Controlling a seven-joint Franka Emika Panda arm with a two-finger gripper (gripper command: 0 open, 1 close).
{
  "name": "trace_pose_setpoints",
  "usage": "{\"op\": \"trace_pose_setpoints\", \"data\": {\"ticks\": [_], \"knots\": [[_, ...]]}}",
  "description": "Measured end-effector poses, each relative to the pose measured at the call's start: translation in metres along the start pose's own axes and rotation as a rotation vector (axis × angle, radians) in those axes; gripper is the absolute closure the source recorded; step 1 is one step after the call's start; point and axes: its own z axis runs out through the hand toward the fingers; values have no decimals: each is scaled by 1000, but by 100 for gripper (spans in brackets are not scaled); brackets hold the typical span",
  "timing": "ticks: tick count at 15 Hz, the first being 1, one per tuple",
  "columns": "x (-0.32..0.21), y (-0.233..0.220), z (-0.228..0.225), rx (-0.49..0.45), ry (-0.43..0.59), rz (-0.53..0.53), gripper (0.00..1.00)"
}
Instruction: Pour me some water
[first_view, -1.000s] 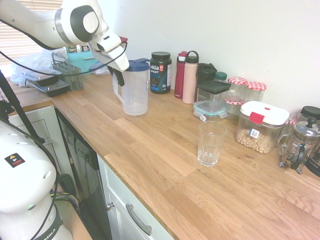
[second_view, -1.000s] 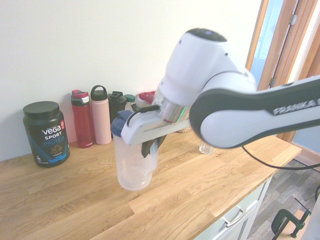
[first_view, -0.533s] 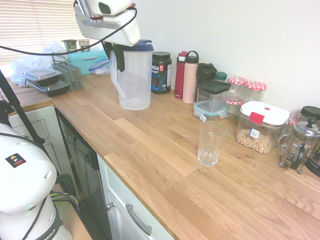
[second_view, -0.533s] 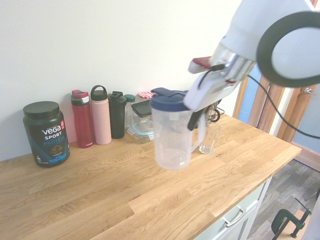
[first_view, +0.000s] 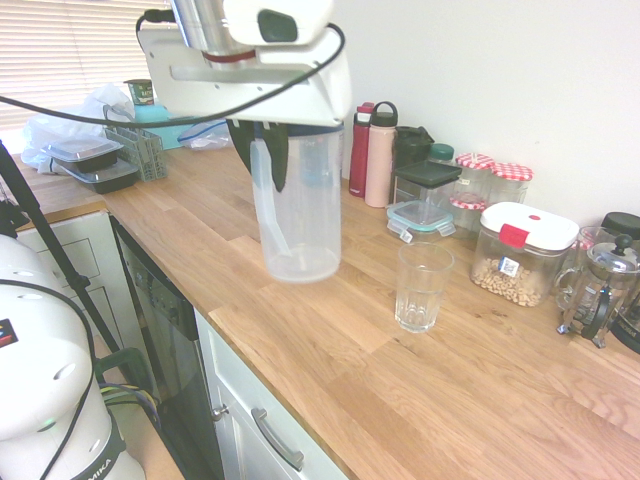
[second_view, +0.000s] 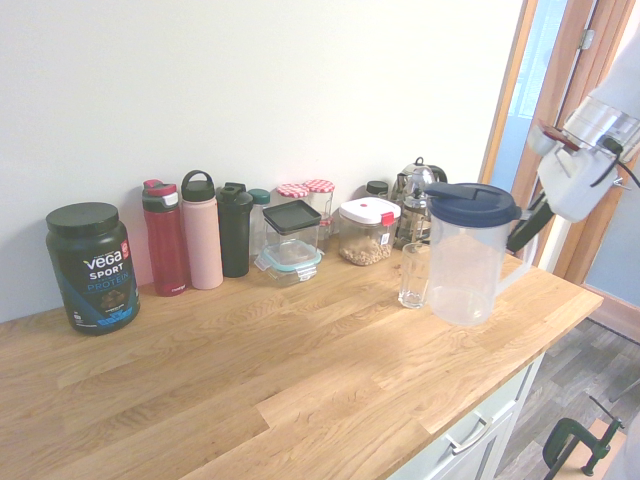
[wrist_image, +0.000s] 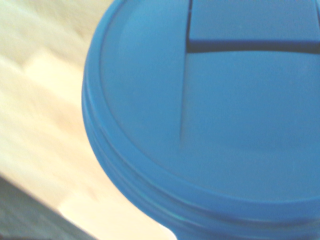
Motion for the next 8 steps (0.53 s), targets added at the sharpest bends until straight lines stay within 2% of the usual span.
{"op": "trace_pose_setpoints", "data": {"ticks": [4,8], "knots": [[16,88,8,16,-47,-33,100],[61,135,6,-39,-109,-76,100]]}}
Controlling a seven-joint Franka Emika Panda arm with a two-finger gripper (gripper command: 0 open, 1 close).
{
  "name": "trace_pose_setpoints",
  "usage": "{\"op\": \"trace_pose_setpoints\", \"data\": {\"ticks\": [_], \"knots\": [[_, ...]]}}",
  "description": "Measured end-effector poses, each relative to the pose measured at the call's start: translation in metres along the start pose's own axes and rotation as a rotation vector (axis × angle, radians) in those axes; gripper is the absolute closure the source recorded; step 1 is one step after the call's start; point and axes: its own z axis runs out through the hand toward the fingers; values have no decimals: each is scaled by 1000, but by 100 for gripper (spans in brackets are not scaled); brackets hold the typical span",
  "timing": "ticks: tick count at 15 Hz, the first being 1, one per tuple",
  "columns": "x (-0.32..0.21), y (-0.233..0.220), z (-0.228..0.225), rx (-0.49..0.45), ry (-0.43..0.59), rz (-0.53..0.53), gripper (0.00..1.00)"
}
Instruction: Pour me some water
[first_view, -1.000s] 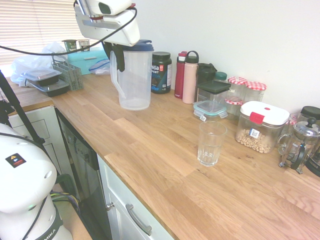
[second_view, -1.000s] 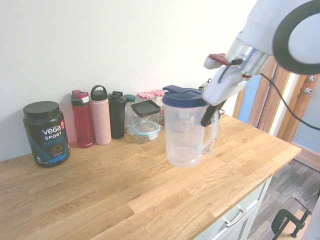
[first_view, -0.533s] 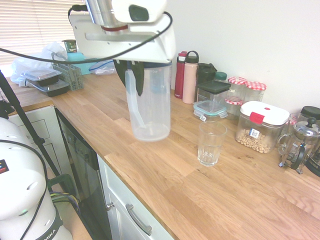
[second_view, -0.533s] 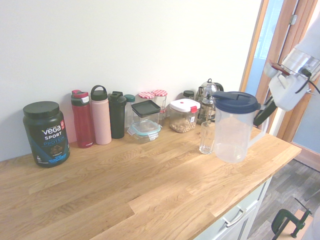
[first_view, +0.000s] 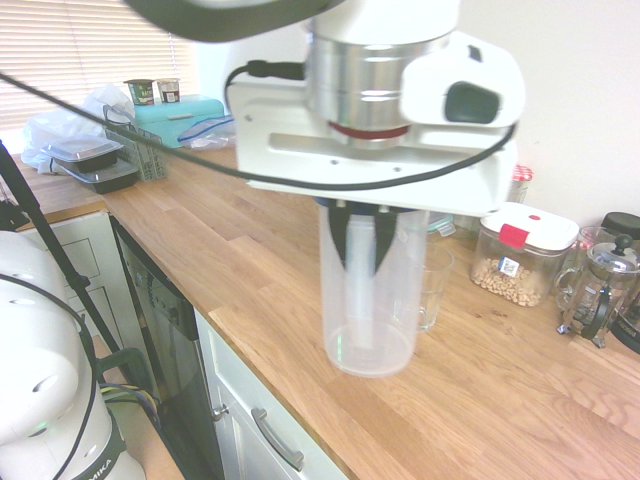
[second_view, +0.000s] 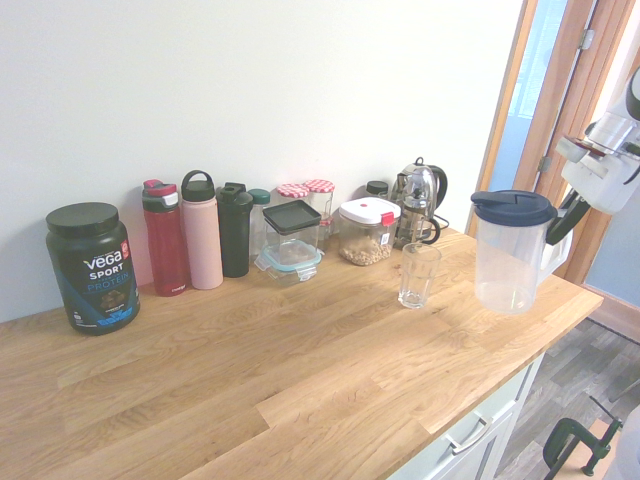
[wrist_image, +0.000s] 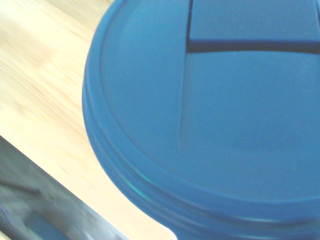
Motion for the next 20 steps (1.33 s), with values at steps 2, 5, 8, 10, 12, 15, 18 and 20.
{"op": "trace_pose_setpoints", "data": {"ticks": [2,5,8,10,12,15,18,20], "knots": [[24,12,2,-79,-48,-61,100],[65,6,-5,-201,-71,-115,100],[102,-19,3,-278,-118,-166,100],[121,-31,15,-377,-175,-194,100],[144,-49,27,-471,-216,-213,100],[170,-76,35,-568,-261,-244,100],[185,-77,15,-685,-297,-258,100],[187,-86,16,-719,-314,-284,100]]}}
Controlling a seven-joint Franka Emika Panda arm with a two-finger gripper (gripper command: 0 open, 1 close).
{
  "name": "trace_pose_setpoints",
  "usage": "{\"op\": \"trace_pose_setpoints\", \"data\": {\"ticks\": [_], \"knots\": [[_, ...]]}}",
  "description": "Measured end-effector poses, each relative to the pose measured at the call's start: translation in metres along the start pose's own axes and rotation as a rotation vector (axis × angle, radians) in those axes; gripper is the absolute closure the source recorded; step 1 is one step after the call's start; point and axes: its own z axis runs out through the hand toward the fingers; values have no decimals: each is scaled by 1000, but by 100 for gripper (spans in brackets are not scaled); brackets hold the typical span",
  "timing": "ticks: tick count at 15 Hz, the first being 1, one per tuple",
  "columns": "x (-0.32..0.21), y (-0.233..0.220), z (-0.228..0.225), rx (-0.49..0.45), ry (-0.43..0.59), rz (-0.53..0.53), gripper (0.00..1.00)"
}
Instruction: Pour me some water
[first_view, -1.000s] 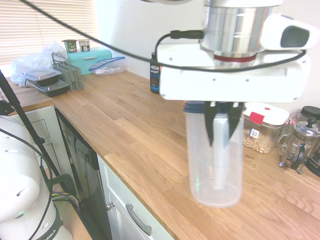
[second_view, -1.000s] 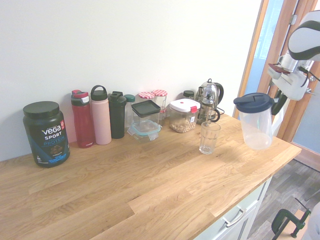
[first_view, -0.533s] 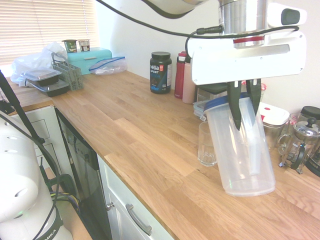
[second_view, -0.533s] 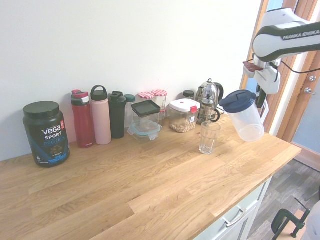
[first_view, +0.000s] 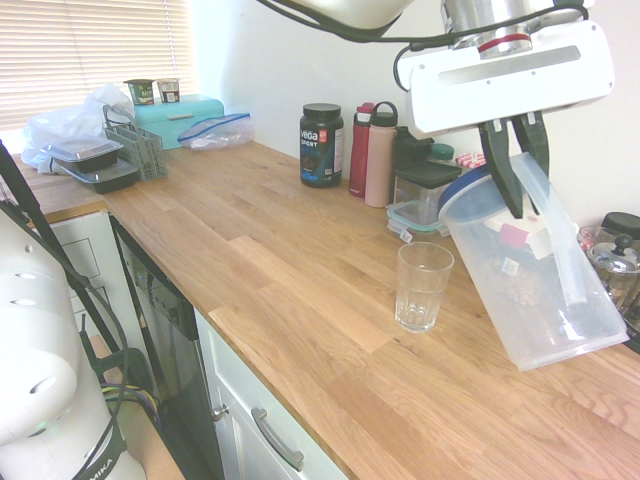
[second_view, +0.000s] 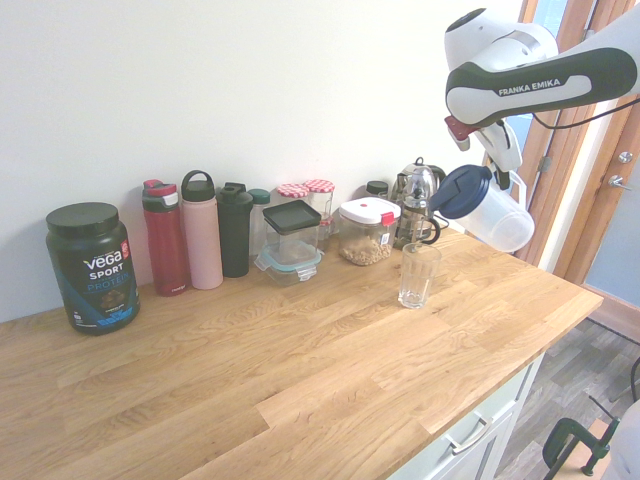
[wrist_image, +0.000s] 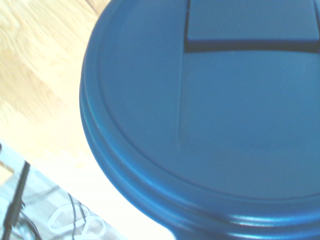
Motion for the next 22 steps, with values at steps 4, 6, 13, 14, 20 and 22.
{"op": "trace_pose_setpoints", "data": {"ticks": [4,6,13,14,20,22], "knots": [[6,-29,6,-69,-39,-72,100],[3,-38,7,-92,-45,-84,100],[2,-63,2,-123,-39,-89,100],[1,-63,2,-125,-39,-90,100],[1,-70,10,-124,-51,-82,100],[1,-69,12,-121,-50,-71,100]]}}
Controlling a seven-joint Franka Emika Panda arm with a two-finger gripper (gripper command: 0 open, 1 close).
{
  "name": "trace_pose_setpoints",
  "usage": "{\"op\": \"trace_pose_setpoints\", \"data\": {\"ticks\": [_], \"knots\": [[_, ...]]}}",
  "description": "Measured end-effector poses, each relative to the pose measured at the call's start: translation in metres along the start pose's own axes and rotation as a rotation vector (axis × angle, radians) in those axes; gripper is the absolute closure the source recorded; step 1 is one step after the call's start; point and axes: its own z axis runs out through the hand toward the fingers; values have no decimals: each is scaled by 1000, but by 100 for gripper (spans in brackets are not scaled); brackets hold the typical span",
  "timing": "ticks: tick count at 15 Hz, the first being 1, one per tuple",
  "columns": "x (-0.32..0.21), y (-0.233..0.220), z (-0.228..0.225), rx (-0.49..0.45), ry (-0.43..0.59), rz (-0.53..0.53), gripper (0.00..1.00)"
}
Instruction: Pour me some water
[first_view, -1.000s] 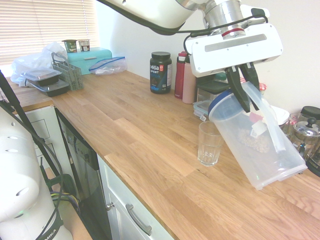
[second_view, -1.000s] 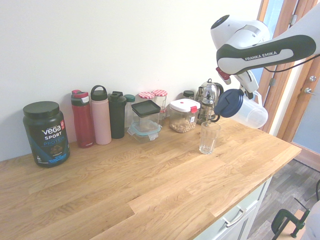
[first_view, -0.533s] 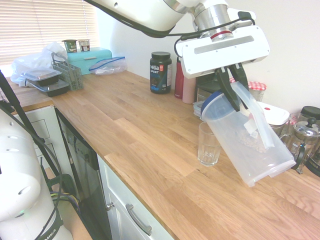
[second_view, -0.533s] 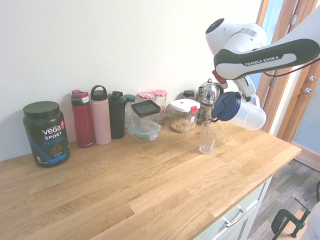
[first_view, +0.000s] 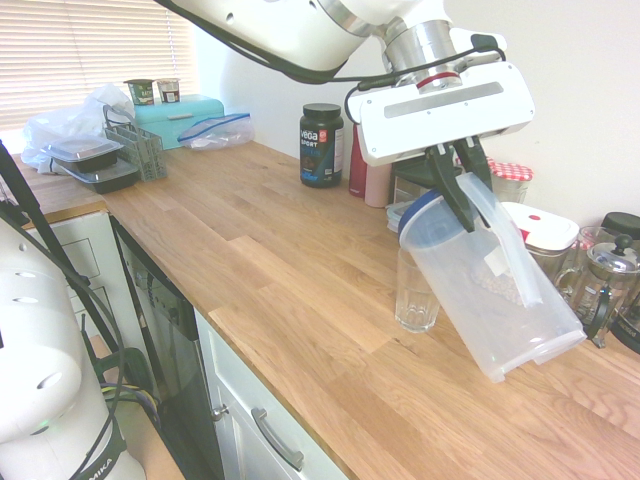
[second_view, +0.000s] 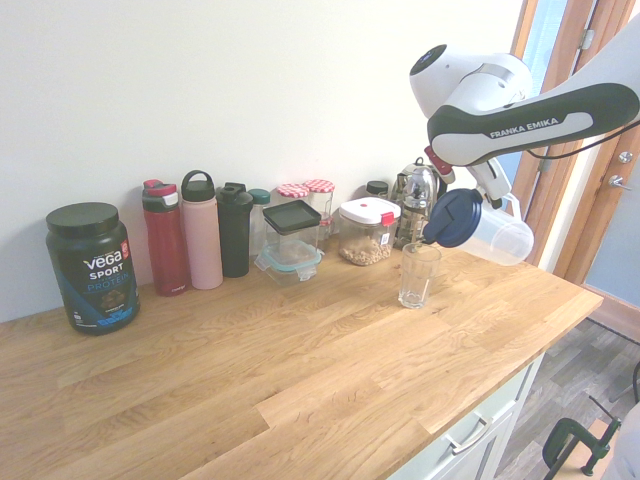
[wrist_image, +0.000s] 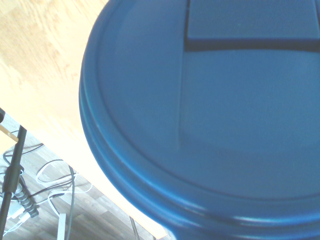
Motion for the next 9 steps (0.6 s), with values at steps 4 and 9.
{"op": "trace_pose_setpoints", "data": {"ticks": [4,9], "knots": [[-1,11,10,54,18,43,100],[-33,80,17,305,134,193,100]]}}
